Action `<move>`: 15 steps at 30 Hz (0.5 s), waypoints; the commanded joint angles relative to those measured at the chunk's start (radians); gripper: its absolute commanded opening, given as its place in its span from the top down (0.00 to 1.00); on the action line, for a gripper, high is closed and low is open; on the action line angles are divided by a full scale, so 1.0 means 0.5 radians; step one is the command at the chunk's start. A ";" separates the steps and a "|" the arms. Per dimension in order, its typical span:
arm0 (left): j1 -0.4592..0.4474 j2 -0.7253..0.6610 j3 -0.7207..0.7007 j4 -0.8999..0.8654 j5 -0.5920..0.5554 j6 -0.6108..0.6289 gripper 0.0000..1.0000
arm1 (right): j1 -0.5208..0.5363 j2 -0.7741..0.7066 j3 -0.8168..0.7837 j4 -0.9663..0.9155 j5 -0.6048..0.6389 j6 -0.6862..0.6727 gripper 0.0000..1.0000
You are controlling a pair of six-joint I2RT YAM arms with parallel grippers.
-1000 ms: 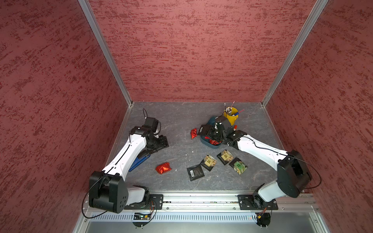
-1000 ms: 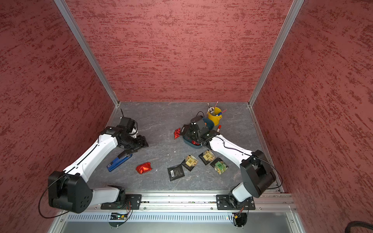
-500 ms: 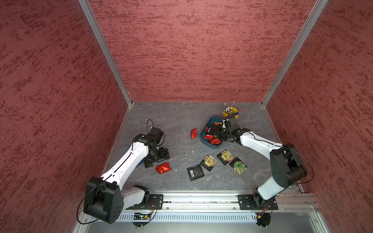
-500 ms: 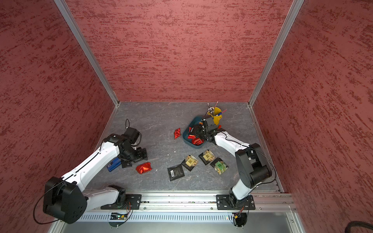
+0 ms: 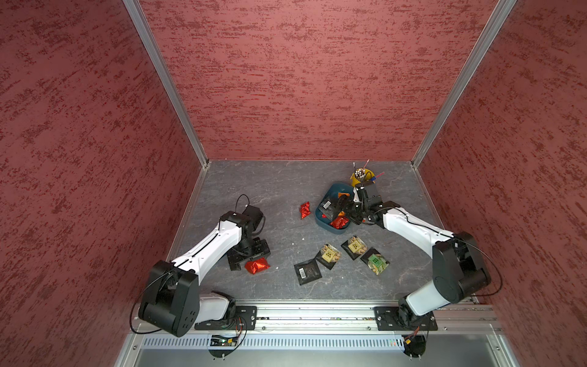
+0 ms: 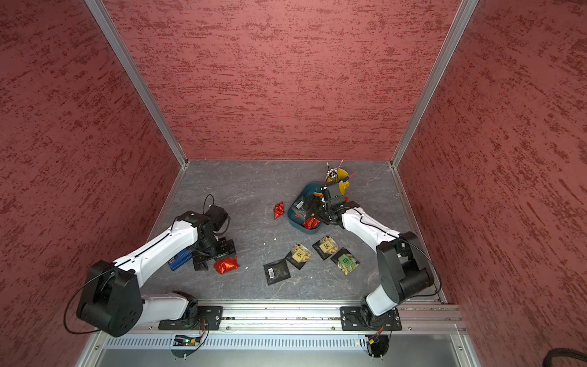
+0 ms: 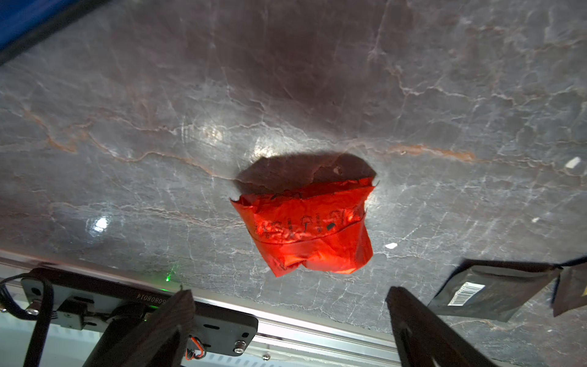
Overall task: Put the tea bags into the storage box
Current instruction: Place the tea bag in the storage box, then pick up the tea bag from the center of the board.
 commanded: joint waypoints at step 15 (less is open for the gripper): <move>-0.058 0.181 -0.226 0.425 0.023 -0.122 0.09 | -0.007 -0.230 0.093 -0.245 0.007 -0.123 0.16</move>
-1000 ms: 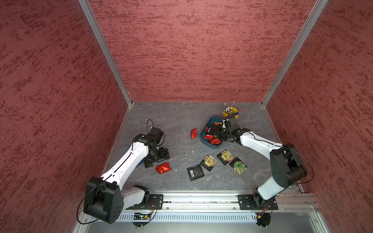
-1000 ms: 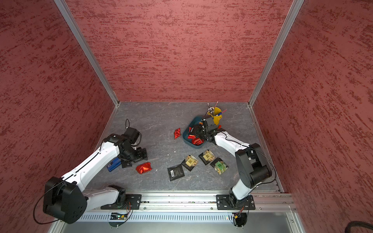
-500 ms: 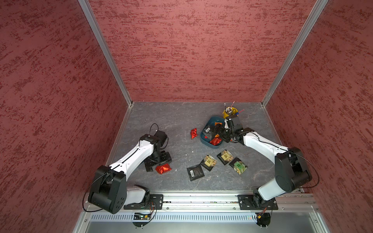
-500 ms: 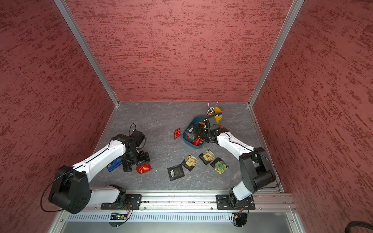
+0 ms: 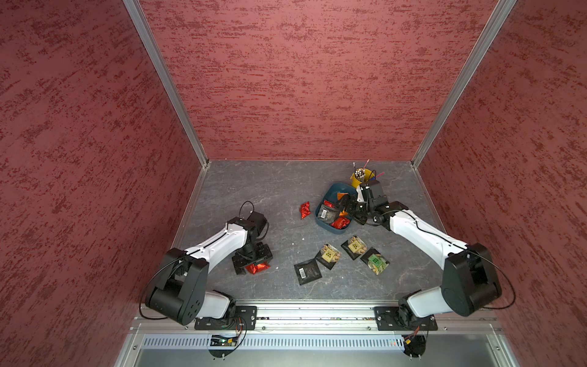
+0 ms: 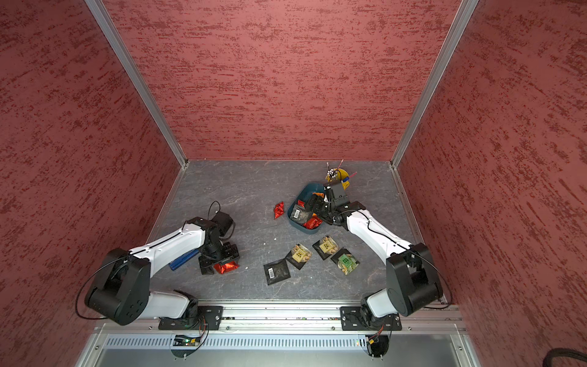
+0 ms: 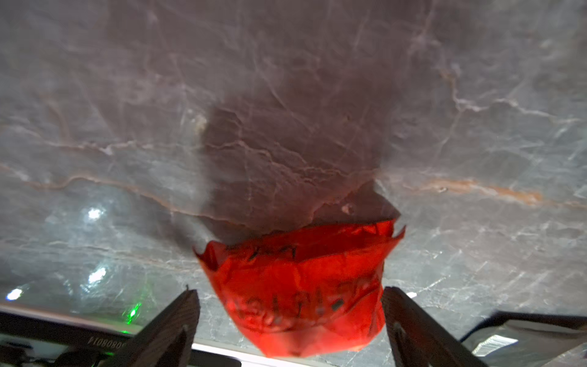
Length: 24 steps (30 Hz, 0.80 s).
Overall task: Put the tea bags into the storage box
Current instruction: Pick up the tea bag from the center of the board.
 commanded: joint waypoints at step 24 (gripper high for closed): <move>-0.067 -0.068 0.180 0.115 0.125 0.056 0.38 | -0.009 -0.455 -0.124 -0.177 0.101 0.079 0.16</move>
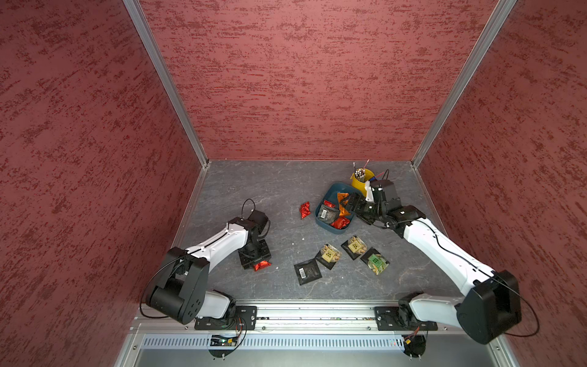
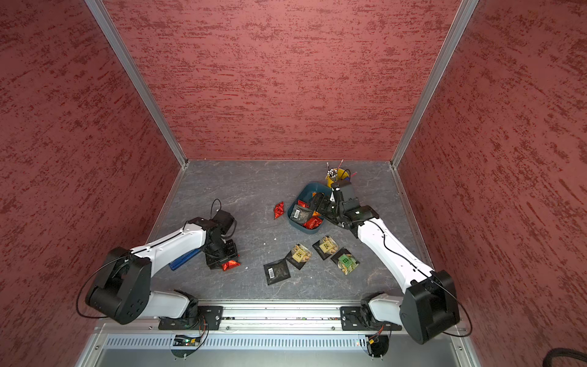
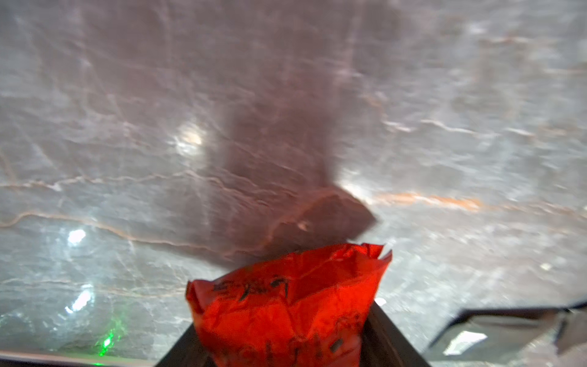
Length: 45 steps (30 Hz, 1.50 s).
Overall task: Put the tea bags into the storage box
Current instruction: Pick up the tea bag from the center of the board, then place the tea bag in the storage box.
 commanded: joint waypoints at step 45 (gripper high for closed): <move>-0.255 1.252 2.207 0.015 0.341 0.372 0.05 | -0.010 -0.477 -0.558 -0.128 0.236 0.350 0.16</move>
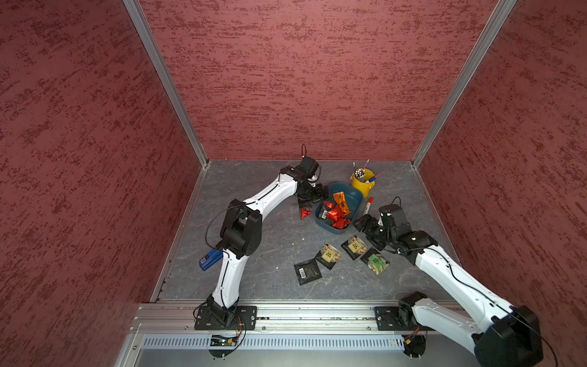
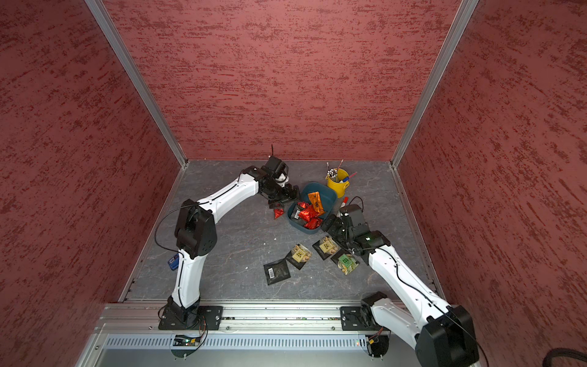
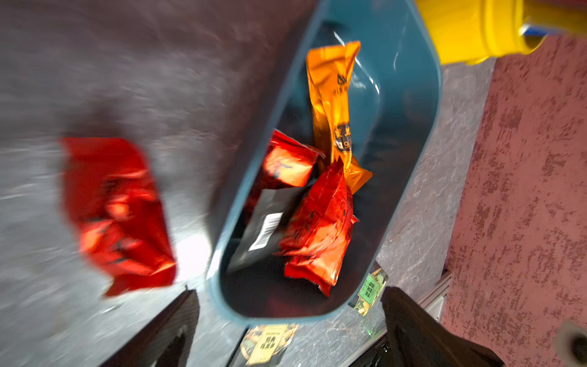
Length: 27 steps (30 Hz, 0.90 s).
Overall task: Put the tea bags into the storage box
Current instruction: Place the tea bag in the storage box, then pick up the tea bag from the center of the board.
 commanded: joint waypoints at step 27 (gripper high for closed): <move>0.186 0.189 -0.371 0.193 -0.085 0.063 0.22 | -0.012 -0.037 -0.003 -0.034 0.083 -0.002 0.16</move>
